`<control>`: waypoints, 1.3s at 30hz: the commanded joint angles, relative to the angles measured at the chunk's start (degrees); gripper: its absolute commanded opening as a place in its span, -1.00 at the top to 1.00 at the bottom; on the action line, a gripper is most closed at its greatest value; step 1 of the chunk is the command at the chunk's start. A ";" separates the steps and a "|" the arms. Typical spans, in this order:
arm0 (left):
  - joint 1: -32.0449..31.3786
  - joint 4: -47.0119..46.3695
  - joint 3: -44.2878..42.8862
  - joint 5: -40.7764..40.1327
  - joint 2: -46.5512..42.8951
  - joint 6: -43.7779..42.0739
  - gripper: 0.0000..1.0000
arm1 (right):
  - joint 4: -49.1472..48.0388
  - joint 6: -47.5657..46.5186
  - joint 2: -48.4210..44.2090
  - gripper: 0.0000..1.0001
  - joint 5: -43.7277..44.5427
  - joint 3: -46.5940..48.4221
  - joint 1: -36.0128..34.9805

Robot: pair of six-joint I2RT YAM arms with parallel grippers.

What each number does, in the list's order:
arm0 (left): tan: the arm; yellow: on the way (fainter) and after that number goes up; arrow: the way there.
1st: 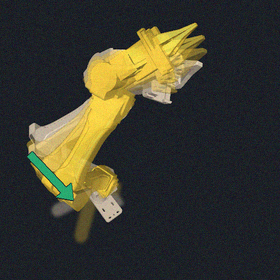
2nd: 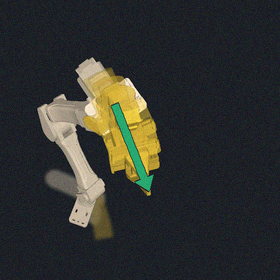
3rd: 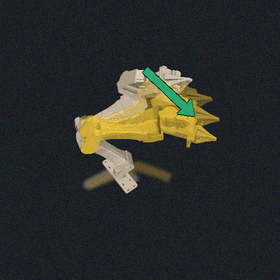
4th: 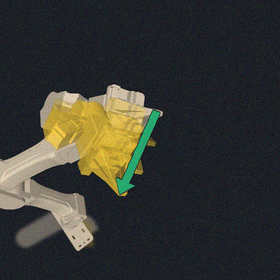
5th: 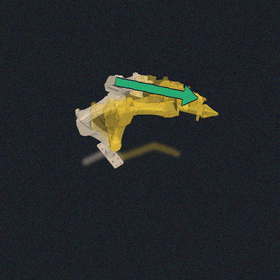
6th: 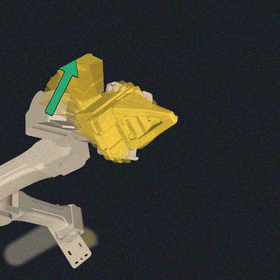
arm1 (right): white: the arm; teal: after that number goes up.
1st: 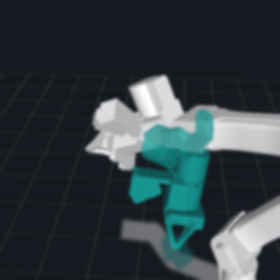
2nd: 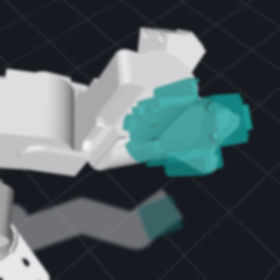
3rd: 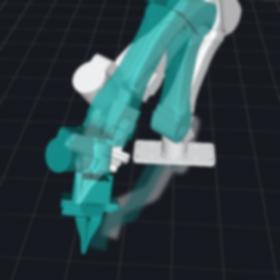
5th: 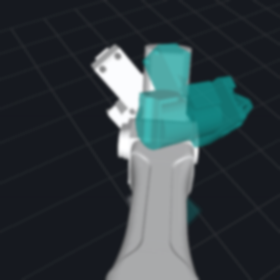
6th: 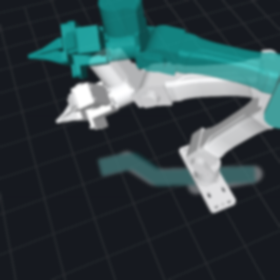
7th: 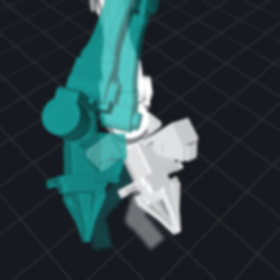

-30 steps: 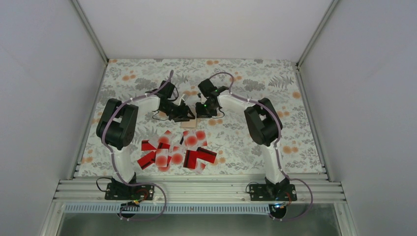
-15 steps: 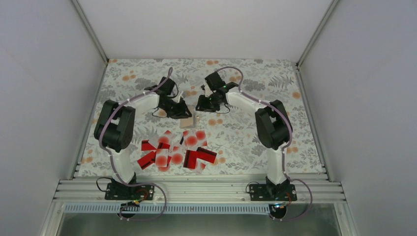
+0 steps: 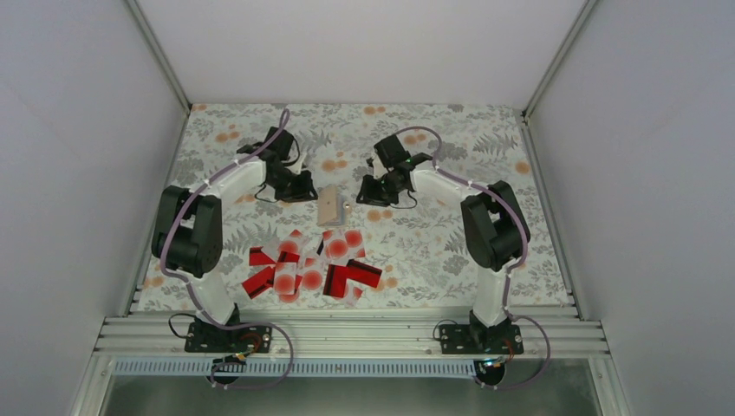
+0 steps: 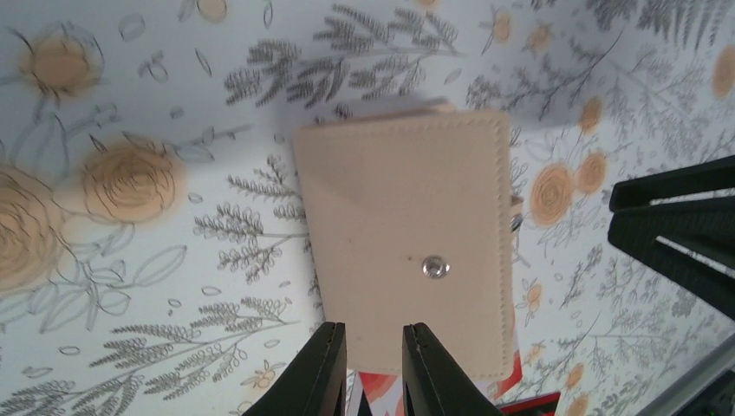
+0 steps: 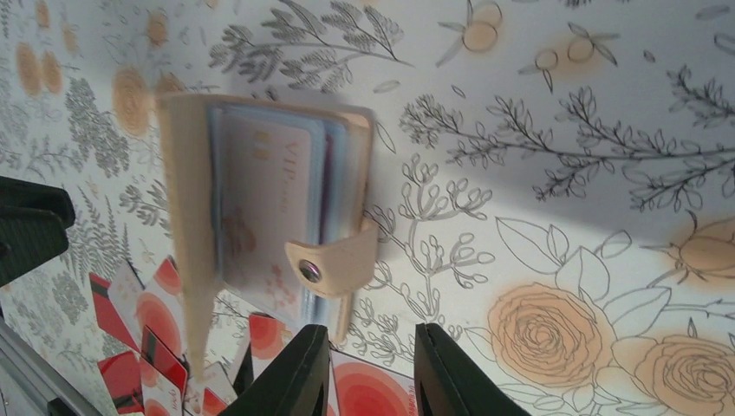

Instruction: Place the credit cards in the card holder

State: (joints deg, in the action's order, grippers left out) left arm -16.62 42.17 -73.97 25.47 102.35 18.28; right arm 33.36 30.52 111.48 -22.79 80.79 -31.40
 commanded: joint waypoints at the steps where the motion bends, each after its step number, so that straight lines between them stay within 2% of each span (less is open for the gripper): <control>1: -0.13 -1.90 2.48 2.76 0.41 -1.74 0.63 | -2.72 0.40 -2.68 0.48 -2.17 -2.13 0.65; 8: -2.05 -3.06 -1.19 4.36 7.44 -1.32 0.67 | -4.37 0.40 -1.95 0.44 -5.58 -3.15 1.02; 16: -3.64 -2.71 -3.11 3.93 11.58 -2.52 0.67 | -4.56 0.92 -0.84 0.43 -6.11 -2.78 1.51; 27: -5.97 1.63 -6.87 -3.00 13.49 -3.65 0.68 | -6.62 1.57 3.38 0.44 -8.56 -1.86 1.82; 32: -5.96 2.22 -6.59 -2.97 13.33 -4.84 0.68 | -6.77 1.19 3.38 0.32 -11.23 -1.56 1.36; 36: -5.92 1.49 -5.31 -2.54 13.34 -5.03 0.68 | -2.76 0.46 3.87 0.16 -5.56 1.00 -0.53; 39: -5.94 1.16 -4.72 -2.40 13.28 -4.99 0.68 | -1.50 0.28 5.68 0.15 -3.53 2.57 -1.26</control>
State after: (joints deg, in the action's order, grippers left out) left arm -22.41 42.87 -79.92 23.99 115.07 14.31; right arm 29.58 31.64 114.91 -29.85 80.09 -31.00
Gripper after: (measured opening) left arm 0.162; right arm 0.422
